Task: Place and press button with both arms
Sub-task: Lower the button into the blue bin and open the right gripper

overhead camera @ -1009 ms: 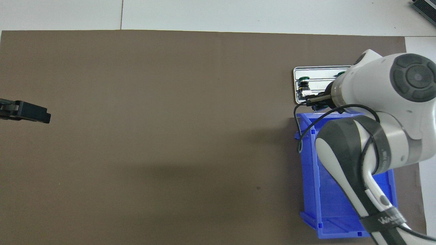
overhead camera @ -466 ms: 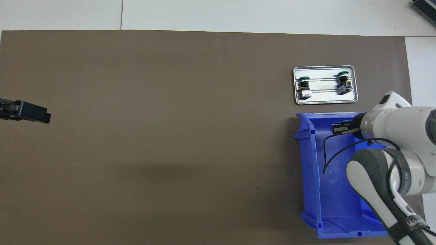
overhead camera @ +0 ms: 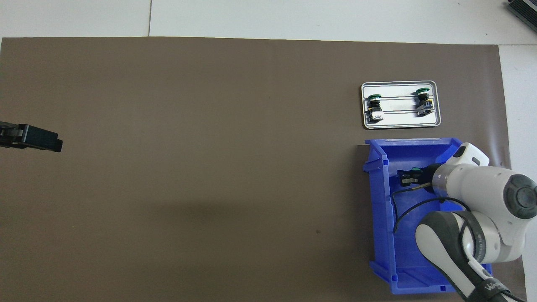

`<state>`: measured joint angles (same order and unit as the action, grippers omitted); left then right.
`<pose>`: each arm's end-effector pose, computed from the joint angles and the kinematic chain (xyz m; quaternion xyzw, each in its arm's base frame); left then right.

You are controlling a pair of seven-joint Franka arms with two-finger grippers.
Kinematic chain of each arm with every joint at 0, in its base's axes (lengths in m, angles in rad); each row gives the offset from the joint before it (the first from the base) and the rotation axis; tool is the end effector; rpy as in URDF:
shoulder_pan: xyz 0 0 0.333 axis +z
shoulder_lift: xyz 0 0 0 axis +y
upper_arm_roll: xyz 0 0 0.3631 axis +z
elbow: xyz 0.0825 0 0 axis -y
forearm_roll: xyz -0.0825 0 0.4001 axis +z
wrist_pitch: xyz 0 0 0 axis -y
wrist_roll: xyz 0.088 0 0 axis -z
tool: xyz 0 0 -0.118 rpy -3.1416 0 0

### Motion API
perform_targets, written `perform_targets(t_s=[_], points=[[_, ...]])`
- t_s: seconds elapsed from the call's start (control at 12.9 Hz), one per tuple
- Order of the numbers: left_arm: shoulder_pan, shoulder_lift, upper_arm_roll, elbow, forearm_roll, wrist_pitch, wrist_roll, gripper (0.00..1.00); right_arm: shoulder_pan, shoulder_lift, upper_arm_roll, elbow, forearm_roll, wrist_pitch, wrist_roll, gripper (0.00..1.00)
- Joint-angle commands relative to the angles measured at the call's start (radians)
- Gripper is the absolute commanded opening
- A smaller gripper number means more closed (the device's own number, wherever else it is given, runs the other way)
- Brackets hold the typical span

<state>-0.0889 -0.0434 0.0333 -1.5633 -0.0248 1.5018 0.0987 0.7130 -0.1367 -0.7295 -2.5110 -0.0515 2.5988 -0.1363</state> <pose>0.5469 -0.0330 0.6825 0.9968 -0.0778 -0.0088 0.0133 0.4826 -0.0075 0.3611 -0.9919 -0.0782 -0.0976 0.0228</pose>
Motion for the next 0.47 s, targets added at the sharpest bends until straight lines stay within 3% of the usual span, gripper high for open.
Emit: perform_targets(t_s=[0.0, 0.39], points=[[-0.003, -0.027, 0.007, -0.032, -0.006, 0.015, 0.007, 1.00, -0.007, -0.052, -0.045, -0.055, 0.010, 0.038, -0.092, 0.00], [-0.003, -0.029, 0.007, -0.032, -0.006, 0.015, 0.007, 1.00, -0.006, -0.050, -0.054, -0.075, 0.010, 0.063, -0.085, 0.00]])
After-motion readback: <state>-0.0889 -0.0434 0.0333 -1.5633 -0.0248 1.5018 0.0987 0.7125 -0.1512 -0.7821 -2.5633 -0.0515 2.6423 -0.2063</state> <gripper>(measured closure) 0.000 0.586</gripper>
